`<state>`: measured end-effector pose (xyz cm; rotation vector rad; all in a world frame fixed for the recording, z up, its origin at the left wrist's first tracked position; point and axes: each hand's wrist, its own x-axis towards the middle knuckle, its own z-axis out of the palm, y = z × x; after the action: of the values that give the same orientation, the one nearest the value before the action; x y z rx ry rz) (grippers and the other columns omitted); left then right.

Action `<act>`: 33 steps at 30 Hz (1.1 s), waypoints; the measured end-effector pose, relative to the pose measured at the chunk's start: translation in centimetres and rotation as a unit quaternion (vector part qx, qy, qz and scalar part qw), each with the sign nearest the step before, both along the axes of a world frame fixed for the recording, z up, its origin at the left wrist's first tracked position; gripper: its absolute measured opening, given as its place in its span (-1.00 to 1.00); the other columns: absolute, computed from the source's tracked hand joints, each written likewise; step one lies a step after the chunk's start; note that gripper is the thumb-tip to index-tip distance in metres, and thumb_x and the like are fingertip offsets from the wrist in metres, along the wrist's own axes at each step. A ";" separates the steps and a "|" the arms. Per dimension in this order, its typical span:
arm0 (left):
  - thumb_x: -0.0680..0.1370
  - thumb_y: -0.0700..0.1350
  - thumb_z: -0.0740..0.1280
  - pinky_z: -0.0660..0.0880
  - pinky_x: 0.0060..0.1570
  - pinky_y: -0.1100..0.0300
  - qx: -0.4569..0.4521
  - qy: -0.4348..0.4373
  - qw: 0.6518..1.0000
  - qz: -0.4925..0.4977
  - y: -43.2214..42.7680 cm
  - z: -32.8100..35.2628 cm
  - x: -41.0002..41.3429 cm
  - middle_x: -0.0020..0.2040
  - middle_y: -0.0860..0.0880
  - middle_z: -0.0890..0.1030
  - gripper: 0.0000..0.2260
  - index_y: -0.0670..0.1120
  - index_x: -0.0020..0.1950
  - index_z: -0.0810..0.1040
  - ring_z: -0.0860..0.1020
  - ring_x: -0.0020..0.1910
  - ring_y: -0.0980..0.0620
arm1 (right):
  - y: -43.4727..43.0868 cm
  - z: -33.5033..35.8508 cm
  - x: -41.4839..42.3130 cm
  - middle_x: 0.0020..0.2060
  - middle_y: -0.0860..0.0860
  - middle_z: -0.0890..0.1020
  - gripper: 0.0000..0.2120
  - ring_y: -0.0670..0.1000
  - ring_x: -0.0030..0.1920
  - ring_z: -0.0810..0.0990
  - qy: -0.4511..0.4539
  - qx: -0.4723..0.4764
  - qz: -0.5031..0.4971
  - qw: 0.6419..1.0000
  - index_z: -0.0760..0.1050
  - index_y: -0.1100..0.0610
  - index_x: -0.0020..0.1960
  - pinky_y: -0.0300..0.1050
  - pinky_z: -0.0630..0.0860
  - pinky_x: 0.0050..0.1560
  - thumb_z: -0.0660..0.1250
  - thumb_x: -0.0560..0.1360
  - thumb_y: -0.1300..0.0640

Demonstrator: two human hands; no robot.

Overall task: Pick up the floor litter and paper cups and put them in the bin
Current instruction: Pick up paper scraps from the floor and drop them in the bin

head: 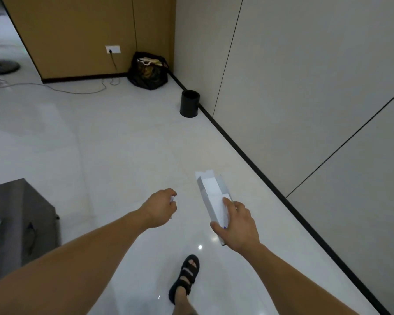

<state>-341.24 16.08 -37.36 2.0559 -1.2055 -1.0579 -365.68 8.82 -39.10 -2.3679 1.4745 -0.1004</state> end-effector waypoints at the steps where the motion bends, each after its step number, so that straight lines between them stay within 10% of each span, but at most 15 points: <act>1: 0.60 -0.11 0.19 0.62 -0.02 0.03 0.001 -0.010 1.000 0.004 -2.2 0.0 1.5 0.10 -0.05 0.48 -0.73 -0.09 0.29 0.45 0.64 -0.13 -0.04 | -2.6 -0.1 2.0 0.39 0.03 0.29 -0.22 0.08 0.28 0.35 -0.007 -0.004 0.010 1.000 0.06 -0.06 0.51 -0.03 0.39 0.24 0.23 0.43 -0.35; 33: 0.59 -0.15 0.19 0.60 0.02 -0.02 0.011 -0.030 0.999 0.000 -68.6 2.7 47.8 0.22 -0.14 0.50 -0.69 -0.13 0.34 0.42 0.63 -0.06 -0.13 | -68.3 2.0 50.5 0.33 0.01 0.35 -0.21 0.08 0.22 0.38 -0.048 -0.038 -0.005 0.998 0.11 -0.04 0.48 -0.03 0.41 0.16 0.24 0.38 -0.35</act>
<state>-293.45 -52.54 -34.67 2.1182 -1.2295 -1.0195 -315.14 -59.49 -37.13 -2.3794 1.4618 -0.2746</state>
